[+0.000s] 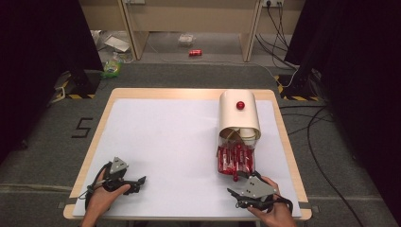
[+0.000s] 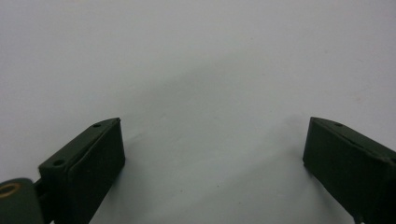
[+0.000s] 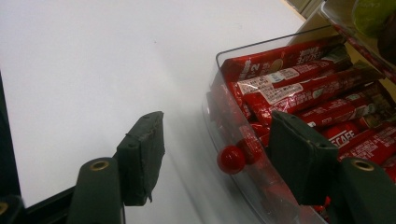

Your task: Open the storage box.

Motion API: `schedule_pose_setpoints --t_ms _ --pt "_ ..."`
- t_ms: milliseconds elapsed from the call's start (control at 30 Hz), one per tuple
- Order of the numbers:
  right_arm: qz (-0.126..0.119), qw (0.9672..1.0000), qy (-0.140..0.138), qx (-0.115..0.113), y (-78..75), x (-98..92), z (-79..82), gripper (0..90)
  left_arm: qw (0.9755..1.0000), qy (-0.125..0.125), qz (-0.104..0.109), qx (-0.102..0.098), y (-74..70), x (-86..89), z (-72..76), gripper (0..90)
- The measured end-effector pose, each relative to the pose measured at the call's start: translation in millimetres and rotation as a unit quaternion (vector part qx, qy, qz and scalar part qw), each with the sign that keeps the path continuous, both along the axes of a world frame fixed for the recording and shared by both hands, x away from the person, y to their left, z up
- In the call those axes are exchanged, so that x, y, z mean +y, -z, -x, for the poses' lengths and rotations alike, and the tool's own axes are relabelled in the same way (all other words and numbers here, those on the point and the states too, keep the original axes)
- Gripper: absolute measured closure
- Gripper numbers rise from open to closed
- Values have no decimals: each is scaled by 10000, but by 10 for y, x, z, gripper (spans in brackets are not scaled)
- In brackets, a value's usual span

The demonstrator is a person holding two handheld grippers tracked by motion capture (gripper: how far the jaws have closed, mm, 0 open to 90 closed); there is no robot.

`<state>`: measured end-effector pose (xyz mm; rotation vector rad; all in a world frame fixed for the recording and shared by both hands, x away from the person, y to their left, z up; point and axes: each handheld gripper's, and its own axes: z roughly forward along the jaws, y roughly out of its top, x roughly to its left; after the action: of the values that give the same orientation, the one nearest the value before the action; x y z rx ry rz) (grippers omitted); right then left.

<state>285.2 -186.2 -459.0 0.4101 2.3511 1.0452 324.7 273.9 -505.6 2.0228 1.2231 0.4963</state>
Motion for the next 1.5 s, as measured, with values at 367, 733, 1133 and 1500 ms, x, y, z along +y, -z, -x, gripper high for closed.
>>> schedule_pose_setpoints --t_ms 367,733,1133,1500 --pt "42 10000 -50 66 10 -13 40 388 10000 0 0 -2 0 0 0 47" --pt "110 9997 -144 150 28 -13 73 393 10000 0 -3 0 0 0 0 47" --pt "89 9995 -176 238 39 -24 98 384 10000 2 -4 0 0 0 0 47" --pt "123 9992 -268 287 20 -41 138 381 10000 0 -2 -2 0 0 0 47"
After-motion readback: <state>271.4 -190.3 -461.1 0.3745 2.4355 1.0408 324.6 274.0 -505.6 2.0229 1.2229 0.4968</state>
